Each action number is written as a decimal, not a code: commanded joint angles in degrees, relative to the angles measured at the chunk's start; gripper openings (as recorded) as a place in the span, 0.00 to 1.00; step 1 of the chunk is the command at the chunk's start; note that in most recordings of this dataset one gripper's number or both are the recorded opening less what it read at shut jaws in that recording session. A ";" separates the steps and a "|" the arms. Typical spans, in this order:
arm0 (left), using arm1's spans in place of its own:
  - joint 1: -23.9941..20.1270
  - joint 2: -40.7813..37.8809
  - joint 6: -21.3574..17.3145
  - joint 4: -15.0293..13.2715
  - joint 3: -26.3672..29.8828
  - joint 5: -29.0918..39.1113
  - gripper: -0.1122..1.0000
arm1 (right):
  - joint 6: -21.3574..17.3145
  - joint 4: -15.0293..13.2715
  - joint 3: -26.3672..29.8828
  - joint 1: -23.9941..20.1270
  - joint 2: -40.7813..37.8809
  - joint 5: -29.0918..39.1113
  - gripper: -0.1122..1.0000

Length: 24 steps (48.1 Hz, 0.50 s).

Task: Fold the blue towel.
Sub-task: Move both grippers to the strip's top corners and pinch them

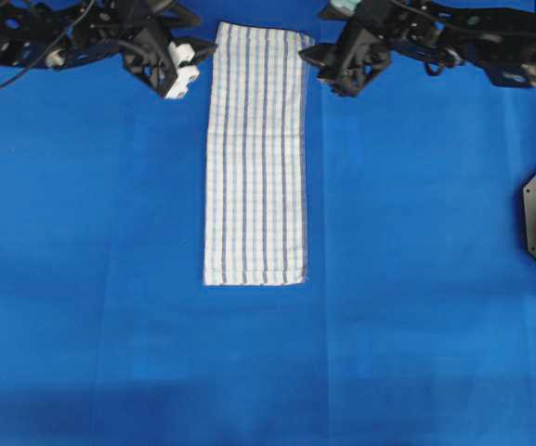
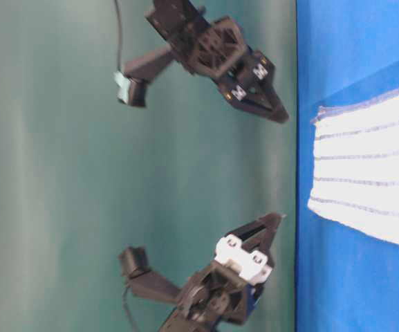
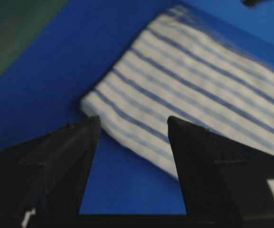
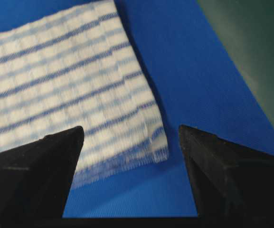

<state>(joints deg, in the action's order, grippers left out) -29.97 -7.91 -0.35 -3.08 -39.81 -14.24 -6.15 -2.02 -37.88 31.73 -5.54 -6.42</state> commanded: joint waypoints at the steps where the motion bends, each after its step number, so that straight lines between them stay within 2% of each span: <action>1: -0.88 -2.20 -0.09 0.18 1.93 -2.81 0.57 | -0.18 0.26 2.11 0.70 -1.49 -1.85 0.85; 15: -2.11 -9.40 0.00 0.18 3.60 -7.03 0.57 | -0.18 1.14 3.08 2.02 -8.09 -5.10 0.85; 24: -1.93 -10.72 0.09 0.09 4.48 -7.29 0.57 | -0.18 1.85 3.08 2.11 -9.76 -6.24 0.84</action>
<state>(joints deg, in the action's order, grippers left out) -32.08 -19.34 -0.35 -2.99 -36.47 -21.01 -6.24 -0.44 -35.95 33.66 -15.91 -11.87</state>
